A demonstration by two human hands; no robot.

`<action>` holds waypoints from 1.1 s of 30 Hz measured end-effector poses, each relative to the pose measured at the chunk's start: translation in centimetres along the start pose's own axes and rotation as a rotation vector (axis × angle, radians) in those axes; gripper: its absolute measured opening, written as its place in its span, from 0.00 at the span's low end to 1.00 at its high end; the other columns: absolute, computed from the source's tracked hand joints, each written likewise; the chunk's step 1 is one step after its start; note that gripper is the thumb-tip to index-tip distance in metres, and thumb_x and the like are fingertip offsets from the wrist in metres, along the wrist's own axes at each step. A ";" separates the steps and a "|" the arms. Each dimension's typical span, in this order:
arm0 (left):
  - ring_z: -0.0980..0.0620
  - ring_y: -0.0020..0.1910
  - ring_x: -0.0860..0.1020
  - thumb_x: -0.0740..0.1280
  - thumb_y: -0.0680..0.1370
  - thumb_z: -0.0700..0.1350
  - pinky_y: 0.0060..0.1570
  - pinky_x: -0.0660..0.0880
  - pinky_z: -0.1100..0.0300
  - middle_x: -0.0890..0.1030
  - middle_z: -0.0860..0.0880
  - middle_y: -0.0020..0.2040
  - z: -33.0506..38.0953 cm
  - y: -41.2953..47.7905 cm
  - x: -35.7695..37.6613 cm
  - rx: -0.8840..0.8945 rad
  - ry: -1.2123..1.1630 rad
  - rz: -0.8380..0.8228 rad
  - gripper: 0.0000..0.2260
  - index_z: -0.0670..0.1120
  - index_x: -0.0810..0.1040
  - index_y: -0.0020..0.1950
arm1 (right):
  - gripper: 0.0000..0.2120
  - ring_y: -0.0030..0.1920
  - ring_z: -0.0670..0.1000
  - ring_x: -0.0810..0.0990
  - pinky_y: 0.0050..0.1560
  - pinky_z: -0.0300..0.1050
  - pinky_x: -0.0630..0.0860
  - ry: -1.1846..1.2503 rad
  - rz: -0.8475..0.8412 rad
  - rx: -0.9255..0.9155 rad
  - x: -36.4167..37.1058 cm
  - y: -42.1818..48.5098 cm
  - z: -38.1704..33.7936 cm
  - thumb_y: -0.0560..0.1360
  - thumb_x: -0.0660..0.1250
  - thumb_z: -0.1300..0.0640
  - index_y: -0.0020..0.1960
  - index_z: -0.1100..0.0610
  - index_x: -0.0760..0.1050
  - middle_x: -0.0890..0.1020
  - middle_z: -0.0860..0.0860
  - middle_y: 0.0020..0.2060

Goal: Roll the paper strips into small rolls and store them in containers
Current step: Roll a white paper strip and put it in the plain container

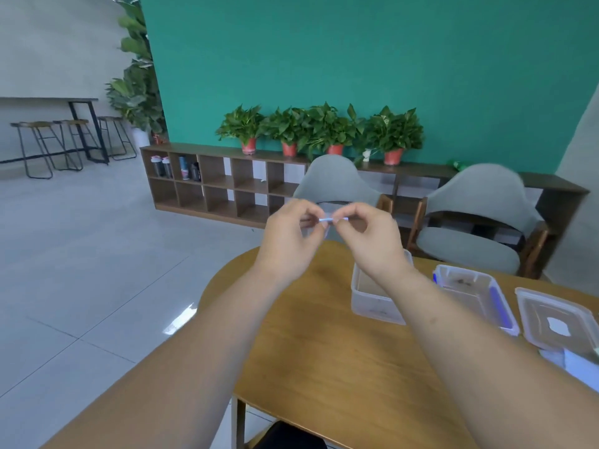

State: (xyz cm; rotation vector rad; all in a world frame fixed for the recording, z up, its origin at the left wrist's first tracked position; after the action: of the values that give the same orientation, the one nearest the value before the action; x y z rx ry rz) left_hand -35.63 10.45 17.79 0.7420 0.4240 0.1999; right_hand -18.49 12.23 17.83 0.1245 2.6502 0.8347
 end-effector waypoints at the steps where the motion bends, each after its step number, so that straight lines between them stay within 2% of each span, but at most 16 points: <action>1: 0.55 0.51 0.84 0.73 0.78 0.39 0.56 0.82 0.55 0.83 0.53 0.49 -1.0 -1.3 0.5 0.011 0.035 -0.023 0.06 0.50 0.81 0.49 | 0.06 0.43 0.40 0.83 0.43 0.32 0.75 -0.008 -0.012 0.018 0.7 -0.9 1.1 0.77 0.71 0.60 0.45 0.50 0.84 0.86 0.43 0.41; 3: 0.56 0.49 0.83 0.72 0.77 0.40 0.55 0.81 0.55 0.82 0.55 0.48 -4.3 -5.0 1.9 -0.037 0.131 -0.086 0.06 0.51 0.80 0.48 | 0.06 0.43 0.39 0.83 0.45 0.33 0.75 -0.056 -0.090 0.092 2.7 -3.6 4.8 0.77 0.72 0.60 0.45 0.51 0.83 0.86 0.43 0.42; 6: 0.58 0.47 0.81 0.71 0.75 0.39 0.53 0.79 0.55 0.81 0.57 0.47 -9.9 -11.9 4.8 -0.186 0.263 -0.263 0.09 0.54 0.81 0.48 | 0.08 0.43 0.38 0.83 0.49 0.41 0.78 -0.235 -0.312 0.226 6.1 -9.8 12.2 0.75 0.72 0.58 0.43 0.46 0.83 0.86 0.39 0.41; 9: 0.61 0.47 0.80 0.71 0.75 0.40 0.50 0.75 0.63 0.82 0.59 0.46 -12.7 -17.1 6.6 -0.271 0.297 -0.388 0.09 0.54 0.81 0.49 | 0.09 0.46 0.39 0.83 0.54 0.45 0.80 -0.352 -0.431 0.229 7.7 -14.9 15.9 0.72 0.70 0.56 0.46 0.43 0.84 0.85 0.38 0.44; 11: 0.63 0.49 0.78 0.71 0.75 0.40 0.50 0.70 0.71 0.82 0.60 0.48 -13.0 -18.5 6.8 -0.267 0.307 -0.389 0.09 0.54 0.81 0.50 | 0.11 0.48 0.39 0.82 0.54 0.44 0.79 -0.340 -0.393 0.190 7.5 -16.3 16.0 0.71 0.69 0.58 0.48 0.43 0.84 0.83 0.39 0.46; 13: 0.63 0.52 0.77 0.71 0.75 0.41 0.52 0.68 0.74 0.81 0.61 0.50 -12.8 -19.0 6.9 -0.243 0.324 -0.374 0.09 0.54 0.81 0.52 | 0.13 0.50 0.39 0.82 0.55 0.42 0.78 -0.304 -0.363 0.152 7.4 -17.0 15.7 0.70 0.68 0.58 0.50 0.44 0.84 0.83 0.38 0.48; 18: 0.60 0.56 0.77 0.72 0.78 0.44 0.57 0.74 0.64 0.81 0.62 0.51 -12.7 -19.9 6.6 -0.197 0.285 -0.322 0.06 0.55 0.80 0.51 | 0.15 0.52 0.38 0.82 0.56 0.42 0.79 -0.301 -0.322 0.063 7.4 -18.1 15.7 0.71 0.69 0.62 0.52 0.46 0.83 0.82 0.36 0.52; 24: 0.59 0.57 0.79 0.74 0.77 0.43 0.58 0.76 0.61 0.81 0.62 0.53 -12.8 -19.9 6.4 -0.198 0.234 -0.313 0.09 0.55 0.81 0.53 | 0.15 0.52 0.40 0.81 0.53 0.44 0.80 -0.303 -0.275 0.019 7.0 -18.1 15.7 0.71 0.73 0.64 0.50 0.45 0.83 0.82 0.36 0.49; 27: 0.59 0.60 0.78 0.75 0.75 0.43 0.60 0.74 0.64 0.79 0.62 0.56 -12.8 -19.9 6.2 -0.218 0.227 -0.308 0.12 0.55 0.81 0.56 | 0.14 0.54 0.41 0.80 0.54 0.44 0.79 -0.304 -0.261 0.018 6.9 -18.1 16.1 0.70 0.74 0.61 0.52 0.45 0.83 0.81 0.36 0.51; 30: 0.61 0.65 0.70 0.74 0.74 0.50 0.65 0.67 0.68 0.74 0.63 0.61 -13.1 -19.9 6.1 -0.259 0.307 -0.290 0.18 0.57 0.78 0.64 | 0.14 0.56 0.43 0.75 0.55 0.42 0.77 -0.353 -0.210 0.038 6.4 -18.0 16.5 0.70 0.75 0.55 0.55 0.44 0.83 0.79 0.35 0.53; 33: 0.59 0.67 0.65 0.70 0.73 0.55 0.69 0.65 0.65 0.73 0.61 0.65 -13.2 -19.7 6.2 -0.287 0.391 -0.306 0.24 0.57 0.74 0.70 | 0.14 0.56 0.45 0.73 0.57 0.46 0.77 -0.433 -0.168 0.057 6.0 -17.8 16.7 0.72 0.69 0.48 0.57 0.44 0.83 0.79 0.36 0.54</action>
State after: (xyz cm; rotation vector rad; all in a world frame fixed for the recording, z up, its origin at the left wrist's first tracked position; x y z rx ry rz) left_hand -35.31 6.26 -6.40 0.3459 0.8539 0.1130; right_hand -17.64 7.75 -6.92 0.0840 2.2416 0.5990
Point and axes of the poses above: each hand's wrist, its own y-axis towards the middle knuckle, its own x-axis out of the palm, z = x × y, the point moved 8 cm from there along y, towards the middle knuckle
